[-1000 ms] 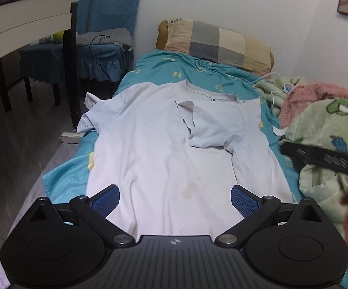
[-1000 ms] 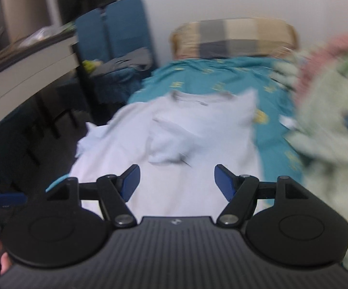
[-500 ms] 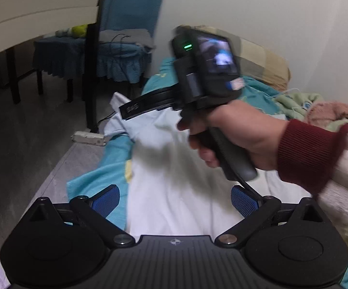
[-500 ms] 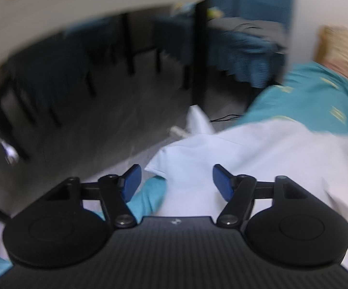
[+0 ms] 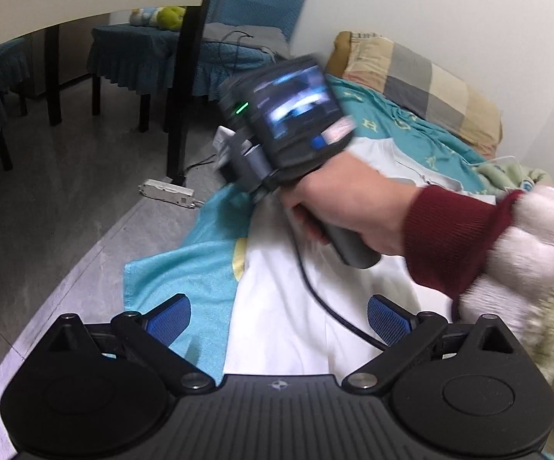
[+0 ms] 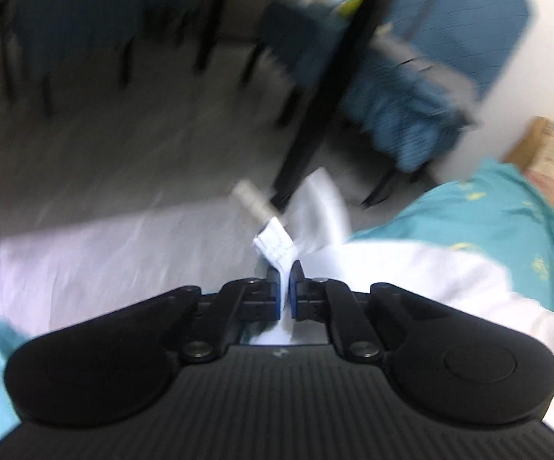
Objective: Fold clothes
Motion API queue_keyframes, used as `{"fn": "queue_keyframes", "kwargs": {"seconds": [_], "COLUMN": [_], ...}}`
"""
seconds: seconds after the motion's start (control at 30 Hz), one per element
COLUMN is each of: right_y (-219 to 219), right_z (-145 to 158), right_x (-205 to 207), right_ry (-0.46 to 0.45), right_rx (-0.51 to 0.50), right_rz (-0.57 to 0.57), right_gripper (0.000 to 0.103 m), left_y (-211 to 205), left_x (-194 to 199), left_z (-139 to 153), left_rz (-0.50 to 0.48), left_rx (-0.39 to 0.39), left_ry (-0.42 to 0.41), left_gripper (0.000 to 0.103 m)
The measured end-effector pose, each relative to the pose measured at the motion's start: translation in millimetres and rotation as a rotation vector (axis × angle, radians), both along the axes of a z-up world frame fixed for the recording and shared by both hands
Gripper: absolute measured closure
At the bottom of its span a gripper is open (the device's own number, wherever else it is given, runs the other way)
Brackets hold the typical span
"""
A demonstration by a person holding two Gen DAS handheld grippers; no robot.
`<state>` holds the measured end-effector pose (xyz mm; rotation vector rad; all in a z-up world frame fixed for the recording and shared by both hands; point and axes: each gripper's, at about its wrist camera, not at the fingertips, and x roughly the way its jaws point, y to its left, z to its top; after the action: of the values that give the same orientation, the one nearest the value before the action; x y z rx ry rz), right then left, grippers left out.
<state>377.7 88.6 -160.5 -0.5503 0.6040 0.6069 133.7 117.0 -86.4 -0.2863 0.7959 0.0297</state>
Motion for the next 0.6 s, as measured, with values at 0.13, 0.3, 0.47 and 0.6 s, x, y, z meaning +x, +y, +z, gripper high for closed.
{"fn": "queue_keyframes", "kwargs": {"seconds": [0.13,0.3,0.47,0.6], "right_y": [-58.6,-151.4,-244.3,-292.7], "right_z": [22.9,20.1,17.4,12.6], "right_x": [-13.3,-38.2,-63.2,-80.3], "right_ry": [-0.013,0.037,0.087,0.129], "right_rx": [0.178,0.361,0.543,0.653], "right_rz": [-0.19,-0.462,-0.735,-0.8], "right_gripper": [0.098,0.098,0.098,0.096], "left_y": [-5.5,-26.6,-59.6,-84.3], "left_x": [-3.3,-8.2,-10.8,-11.5], "left_z": [2.0,5.3,7.0,5.1], "left_rz": [0.027,-0.016,-0.123,-0.209], "left_rx": [0.002,0.028,0.092,0.131], "left_ry": [-0.037,-0.086,-0.131,-0.14], "left_gripper": [0.003,0.003,0.002,0.002]}}
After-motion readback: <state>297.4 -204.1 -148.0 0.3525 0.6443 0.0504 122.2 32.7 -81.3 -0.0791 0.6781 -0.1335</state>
